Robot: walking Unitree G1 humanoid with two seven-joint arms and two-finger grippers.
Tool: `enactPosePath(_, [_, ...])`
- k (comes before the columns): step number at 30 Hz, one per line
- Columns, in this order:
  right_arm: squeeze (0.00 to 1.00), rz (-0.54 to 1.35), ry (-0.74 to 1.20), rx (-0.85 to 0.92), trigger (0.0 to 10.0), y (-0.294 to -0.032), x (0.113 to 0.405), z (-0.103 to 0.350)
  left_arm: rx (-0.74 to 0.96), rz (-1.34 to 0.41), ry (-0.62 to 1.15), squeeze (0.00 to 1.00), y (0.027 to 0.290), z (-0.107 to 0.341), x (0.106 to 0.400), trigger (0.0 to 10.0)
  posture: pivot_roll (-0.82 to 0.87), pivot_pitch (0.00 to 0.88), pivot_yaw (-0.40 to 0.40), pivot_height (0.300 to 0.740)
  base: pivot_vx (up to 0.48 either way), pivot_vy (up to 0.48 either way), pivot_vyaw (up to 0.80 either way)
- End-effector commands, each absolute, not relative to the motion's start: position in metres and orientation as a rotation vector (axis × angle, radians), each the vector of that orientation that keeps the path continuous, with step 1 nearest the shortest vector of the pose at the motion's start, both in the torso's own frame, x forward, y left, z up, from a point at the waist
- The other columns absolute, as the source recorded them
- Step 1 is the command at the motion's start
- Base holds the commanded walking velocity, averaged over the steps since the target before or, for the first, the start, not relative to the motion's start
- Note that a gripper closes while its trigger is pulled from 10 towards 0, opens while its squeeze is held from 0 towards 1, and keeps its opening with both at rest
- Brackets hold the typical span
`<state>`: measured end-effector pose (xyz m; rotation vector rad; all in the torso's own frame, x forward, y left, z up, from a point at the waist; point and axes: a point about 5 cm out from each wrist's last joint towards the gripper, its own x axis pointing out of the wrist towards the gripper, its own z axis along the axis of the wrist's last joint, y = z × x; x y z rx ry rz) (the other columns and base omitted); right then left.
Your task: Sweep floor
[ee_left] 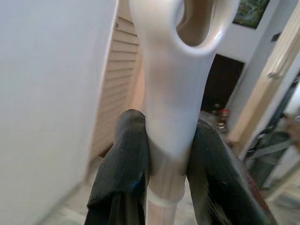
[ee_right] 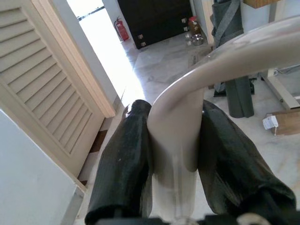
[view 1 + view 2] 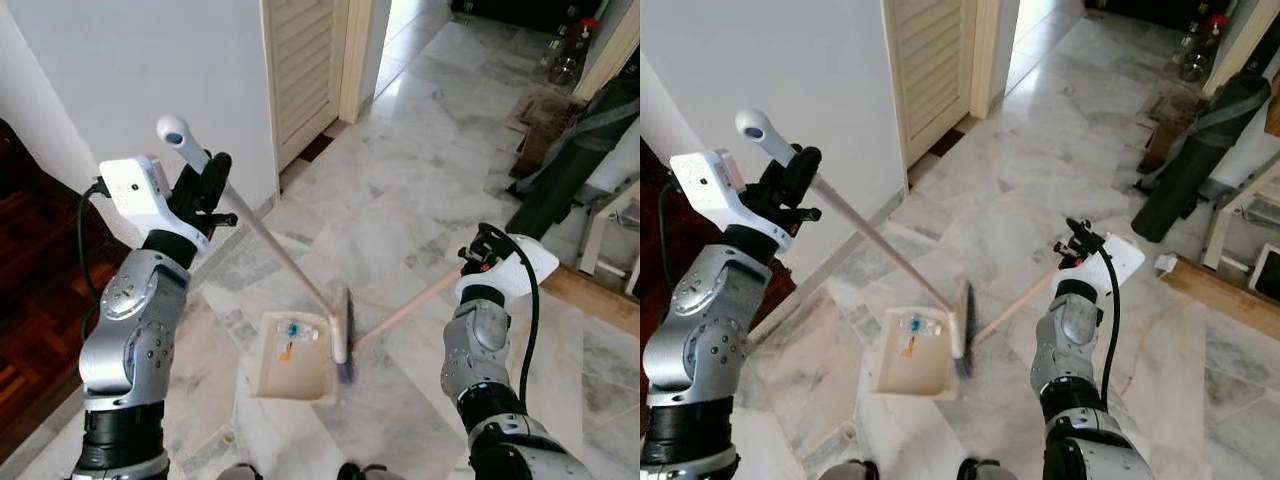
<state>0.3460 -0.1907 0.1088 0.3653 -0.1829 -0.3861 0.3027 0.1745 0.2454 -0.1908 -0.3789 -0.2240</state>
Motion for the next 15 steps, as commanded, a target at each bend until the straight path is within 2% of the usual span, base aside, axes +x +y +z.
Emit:
enactPosePath(1, [0.00,-0.388,-0.210,0.395,10.0,-0.191,0.350,0.117,-0.067,-0.195,-0.513,0.00,0.177,0.275,0.298,10.0,0.21,0.053,-0.030,0.740,0.000,0.000,0.00])
enactPosePath(3, [0.00,-0.386,-0.210,0.396,10.0,-0.192,0.350,0.117,-0.037,-0.182,-0.540,0.00,0.178,0.282,0.298,10.0,0.20,0.048,-0.029,0.740,0.000,0.000,0.00])
enactPosePath(7, [0.00,-0.383,-0.209,0.397,10.0,-0.193,0.350,0.116,0.173,-0.157,-0.584,0.00,0.178,0.296,0.296,10.0,0.21,0.037,-0.029,0.740,0.000,0.000,0.00])
enactPosePath(15, [0.00,-0.385,-0.202,0.390,10.0,-0.196,0.348,0.112,0.217,-0.201,-0.536,0.00,0.169,0.284,0.297,10.0,0.20,0.024,-0.024,0.740,0.000,0.000,0.00])
